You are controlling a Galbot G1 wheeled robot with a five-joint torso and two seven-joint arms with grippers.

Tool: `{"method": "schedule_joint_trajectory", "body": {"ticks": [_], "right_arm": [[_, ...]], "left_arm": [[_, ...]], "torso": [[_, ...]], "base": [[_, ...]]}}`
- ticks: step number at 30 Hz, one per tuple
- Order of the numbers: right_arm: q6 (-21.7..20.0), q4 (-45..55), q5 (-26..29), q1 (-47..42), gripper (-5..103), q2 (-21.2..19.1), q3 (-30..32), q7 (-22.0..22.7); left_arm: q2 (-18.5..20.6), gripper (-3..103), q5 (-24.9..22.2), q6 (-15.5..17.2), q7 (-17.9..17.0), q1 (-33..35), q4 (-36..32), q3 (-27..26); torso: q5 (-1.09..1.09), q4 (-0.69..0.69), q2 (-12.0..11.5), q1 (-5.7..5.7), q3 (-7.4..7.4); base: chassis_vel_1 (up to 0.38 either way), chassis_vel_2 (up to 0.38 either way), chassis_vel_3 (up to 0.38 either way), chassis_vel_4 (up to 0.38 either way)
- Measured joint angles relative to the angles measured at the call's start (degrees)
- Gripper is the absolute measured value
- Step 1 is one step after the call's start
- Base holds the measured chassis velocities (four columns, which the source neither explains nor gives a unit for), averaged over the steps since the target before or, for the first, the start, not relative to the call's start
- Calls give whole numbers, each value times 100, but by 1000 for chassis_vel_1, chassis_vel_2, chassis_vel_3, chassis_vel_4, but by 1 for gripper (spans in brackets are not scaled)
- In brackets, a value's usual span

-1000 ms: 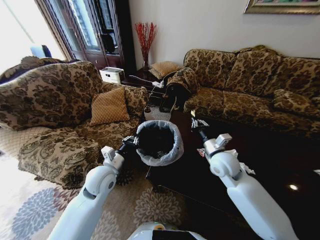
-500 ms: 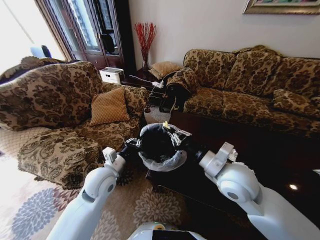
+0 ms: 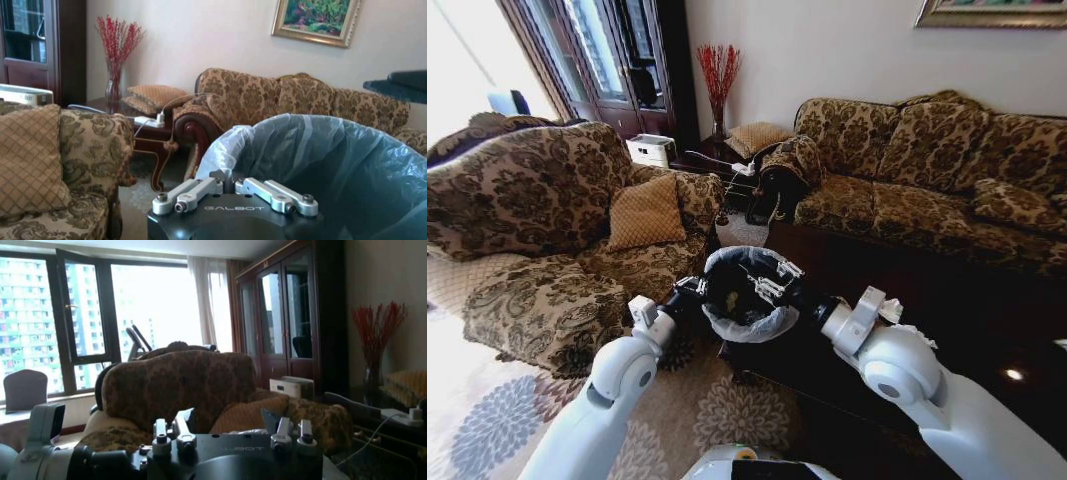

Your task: Move to the front of the table and place the trash on the table into the trash bin.

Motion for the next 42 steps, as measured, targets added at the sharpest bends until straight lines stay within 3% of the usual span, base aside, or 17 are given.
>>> {"method": "schedule_joint_trajectory", "body": {"ticks": [1,3,5,12,14,21,26,32,42], "right_arm": [[76,-34,24,26,73,20,64,129],[116,-62,68,46,73,23,111,222],[195,-172,186,123,88,14,268,541],[386,-906,34,49,99,10,685,1403],[372,-1553,-95,-192,100,104,916,1826],[445,-2967,-790,-382,100,550,985,1835],[607,-4420,-1275,-224,100,1065,775,1239],[701,-5108,-1543,-112,100,1450,627,1045],[485,-5516,-1719,4,99,1705,538,1208]], "left_arm": [[-1,3,3,-2,1,13,0,-4],[2,3,4,-4,1,20,0,-11],[10,3,15,-11,1,33,17,-39],[1,3,35,-106,1,48,35,-82],[-19,3,78,-160,6,85,23,-134],[-61,3,132,-160,36,60,18,-134],[-76,3,144,-160,41,0,23,-118],[-48,3,103,-168,42,-94,87,-90],[-70,3,0,-186,42,-155,151,-81]], "torso": [[0,0,0,0,0],[0,0,0,0,0],[0,0,0,0,0],[-2,0,0,0,0],[1,0,0,0,0],[0,0,0,0,0],[1,0,0,1,1],[-1,1,0,1,0],[-2,-1,0,1,1]], "base": [[0,0,0,0],[0,0,0,0],[0,0,0,0],[0,0,0,0],[0,0,0,0],[0,0,0,0],[0,0,0,0],[0,0,0,0],[-26,-25,-27,-26]]}}
